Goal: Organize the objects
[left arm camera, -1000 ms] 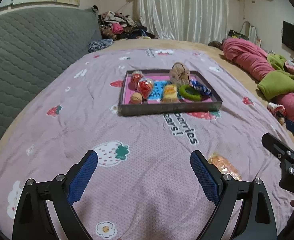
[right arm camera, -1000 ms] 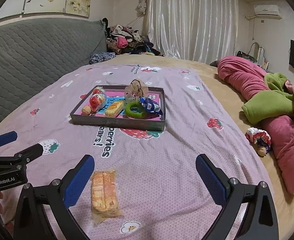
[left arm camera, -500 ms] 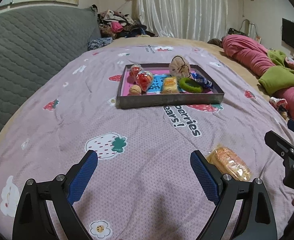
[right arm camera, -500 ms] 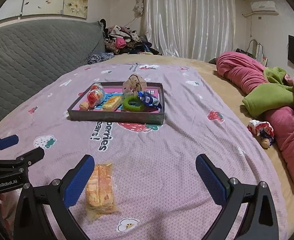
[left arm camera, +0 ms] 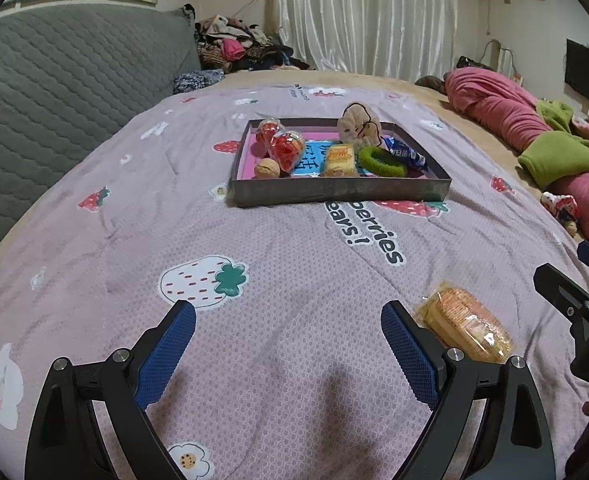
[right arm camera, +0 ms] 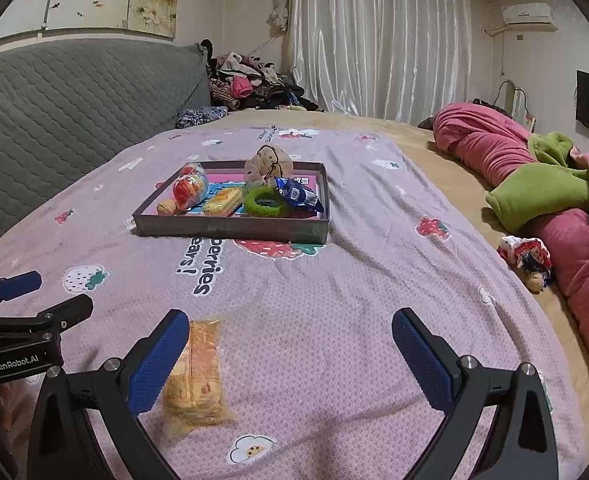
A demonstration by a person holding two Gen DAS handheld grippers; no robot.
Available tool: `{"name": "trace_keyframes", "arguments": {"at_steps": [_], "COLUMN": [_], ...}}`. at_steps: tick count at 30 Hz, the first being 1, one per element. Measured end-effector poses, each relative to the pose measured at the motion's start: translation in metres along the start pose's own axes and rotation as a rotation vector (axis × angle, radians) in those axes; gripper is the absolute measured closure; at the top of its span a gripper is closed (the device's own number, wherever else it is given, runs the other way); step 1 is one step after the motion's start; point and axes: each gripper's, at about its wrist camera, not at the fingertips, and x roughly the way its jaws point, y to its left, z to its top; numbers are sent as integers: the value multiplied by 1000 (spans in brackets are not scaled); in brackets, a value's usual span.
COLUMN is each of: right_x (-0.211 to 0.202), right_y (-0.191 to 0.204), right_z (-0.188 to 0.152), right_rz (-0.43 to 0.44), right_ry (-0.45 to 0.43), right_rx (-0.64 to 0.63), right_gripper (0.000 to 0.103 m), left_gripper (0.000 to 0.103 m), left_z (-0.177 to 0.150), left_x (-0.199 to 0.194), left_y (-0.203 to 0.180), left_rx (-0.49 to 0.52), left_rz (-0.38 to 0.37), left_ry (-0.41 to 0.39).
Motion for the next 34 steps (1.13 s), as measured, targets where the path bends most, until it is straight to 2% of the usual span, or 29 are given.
{"name": "trace_keyframes", "arguments": {"at_steps": [7,17,23,34], "right_x": [5,11,13,14], "right_y": [0,2,2,2], "right_z": [-4,-7,-8,-10], "right_rz": [1,2,-6,-16], "right_ry": [12,29,32,37], "right_rx": [-1,-8,-11,-17], "right_gripper": [1,1,1,1], "left_gripper": [9,9,9,9], "left_z": [-2,-2,-3,-1], "left_x": [1,3,3,1], "left_y": [-1,-1,-4,-2], "left_rx": [11,7,24,6], "left_rz": [13,-8,20,-9], "left_ry": [-9,-14,-30,-41]}}
